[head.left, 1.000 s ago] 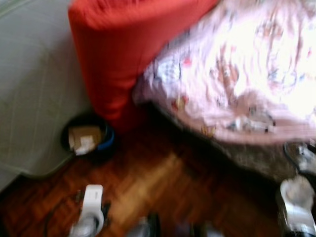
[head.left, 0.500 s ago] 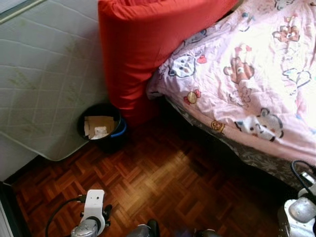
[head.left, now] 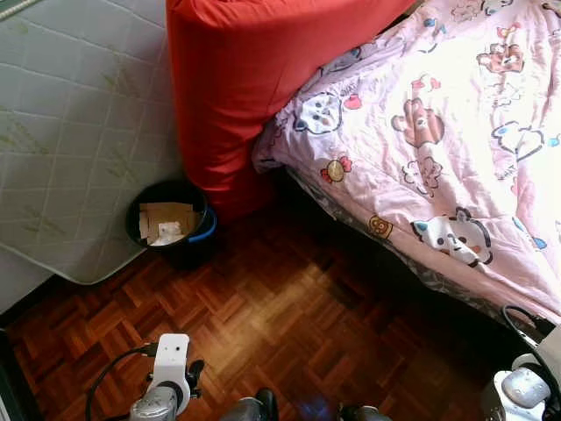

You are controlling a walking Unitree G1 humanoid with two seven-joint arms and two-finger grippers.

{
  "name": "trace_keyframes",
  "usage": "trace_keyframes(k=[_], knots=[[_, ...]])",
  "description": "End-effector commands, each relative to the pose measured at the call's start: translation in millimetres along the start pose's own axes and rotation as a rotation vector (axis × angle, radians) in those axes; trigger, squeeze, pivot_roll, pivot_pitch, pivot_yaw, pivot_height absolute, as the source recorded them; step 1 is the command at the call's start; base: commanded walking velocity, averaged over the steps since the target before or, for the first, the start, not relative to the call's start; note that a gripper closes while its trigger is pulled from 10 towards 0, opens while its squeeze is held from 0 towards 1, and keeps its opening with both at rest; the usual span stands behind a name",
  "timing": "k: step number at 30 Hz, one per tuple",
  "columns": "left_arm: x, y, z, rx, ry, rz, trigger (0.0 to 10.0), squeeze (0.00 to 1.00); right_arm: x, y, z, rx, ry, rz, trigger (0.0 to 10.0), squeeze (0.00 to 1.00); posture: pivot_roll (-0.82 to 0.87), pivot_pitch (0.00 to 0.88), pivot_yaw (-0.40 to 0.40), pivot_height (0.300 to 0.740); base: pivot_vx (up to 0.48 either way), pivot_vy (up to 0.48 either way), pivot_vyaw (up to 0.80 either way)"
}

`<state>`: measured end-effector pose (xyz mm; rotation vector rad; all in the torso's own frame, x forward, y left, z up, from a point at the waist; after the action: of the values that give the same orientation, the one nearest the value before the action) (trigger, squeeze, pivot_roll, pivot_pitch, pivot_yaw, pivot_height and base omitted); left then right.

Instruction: Clean up the room

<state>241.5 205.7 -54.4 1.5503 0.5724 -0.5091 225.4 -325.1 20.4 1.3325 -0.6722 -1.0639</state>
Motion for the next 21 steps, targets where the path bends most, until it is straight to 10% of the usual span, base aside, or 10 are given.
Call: trace_keyframes(k=[1,12,14,17,21], knots=[[-4.8,-15,-6.9,0.017,0.009,-0.058,10.0,0.0,0.4,-8,7.5,-0.006,-0.025,-0.026,10.0,1.0,-0.01,0.233,0.084,0.74,0.0,0.0,0.0],[-2.7,-13,0.1,0.018,-0.001,-0.058,10.0,0.0,-3.9,-12,-8.0,0.018,0.087,-0.055,10.0,1.0,-0.02,0.23,0.078,0.74,0.0,0.0,0.0],[-2.5,-13,1.8,0.018,-0.003,-0.059,10.0,0.0,-14.7,-19,-33.3,0.011,0.304,-0.114,10.0,0.0,-0.02,0.229,0.074,0.74,0.0,0.0,0.0],[-1.9,-12,5.0,0.016,-0.006,-0.061,10.0,0.0,-47.8,-34,-70.2,-0.128,0.672,-0.129,10.0,0.0,-0.02,0.228,0.068,0.74,0.0,0.0,0.0],[-1.3,-12,8.0,0.011,-0.009,-0.061,10.0,0.0,-72.6,-53,-82.7,-0.183,0.843,-0.204,10.0,0.0,-0.02,0.224,0.063,0.74,0.0,0.0,0.0]])
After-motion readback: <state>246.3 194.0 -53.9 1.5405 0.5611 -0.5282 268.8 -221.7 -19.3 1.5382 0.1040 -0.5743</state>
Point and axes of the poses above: a point about 5 cm out from each wrist's last joint towards the gripper, its own x axis pointing out of the wrist towards the gripper, its own y axis along the axis of the wrist's last joint, z = x × y, the point moved 1 cm from there along x, pointing out of the wrist towards the gripper
